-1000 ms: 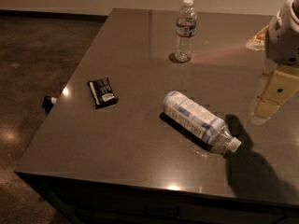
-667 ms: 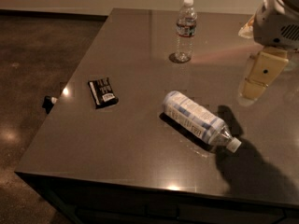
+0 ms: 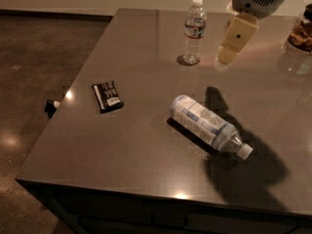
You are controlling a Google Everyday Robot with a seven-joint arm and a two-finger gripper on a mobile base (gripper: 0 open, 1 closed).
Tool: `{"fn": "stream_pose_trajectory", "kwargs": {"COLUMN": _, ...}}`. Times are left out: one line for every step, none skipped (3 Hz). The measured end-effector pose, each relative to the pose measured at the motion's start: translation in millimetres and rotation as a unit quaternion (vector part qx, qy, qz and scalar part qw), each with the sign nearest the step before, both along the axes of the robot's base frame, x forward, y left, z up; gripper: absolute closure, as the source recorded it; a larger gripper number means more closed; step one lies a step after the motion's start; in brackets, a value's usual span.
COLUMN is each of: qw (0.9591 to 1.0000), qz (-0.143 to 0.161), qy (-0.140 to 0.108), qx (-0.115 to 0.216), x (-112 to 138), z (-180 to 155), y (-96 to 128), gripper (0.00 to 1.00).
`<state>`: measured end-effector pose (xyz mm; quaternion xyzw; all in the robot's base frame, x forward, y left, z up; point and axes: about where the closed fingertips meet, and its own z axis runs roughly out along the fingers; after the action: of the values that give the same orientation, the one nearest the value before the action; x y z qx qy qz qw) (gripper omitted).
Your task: Move water bottle near rxbar chocolate
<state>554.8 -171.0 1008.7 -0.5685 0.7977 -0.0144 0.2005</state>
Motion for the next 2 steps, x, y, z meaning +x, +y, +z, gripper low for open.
{"fn": "stream_pose_trajectory", "kwargs": {"qw": 0.9987, "qz": -0.035, "qy": -0.002, "qx": 0.037, "x": 46.2, "z": -4.8, "y": 9.4, "gripper": 0.00}}
{"fn": "stream_pose_trajectory", "kwargs": {"qw": 0.9923, "qz": -0.088, "qy": -0.001, "qx": 0.087, "x": 90.8, "z": -20.7, "y": 6.6, "gripper": 0.00}}
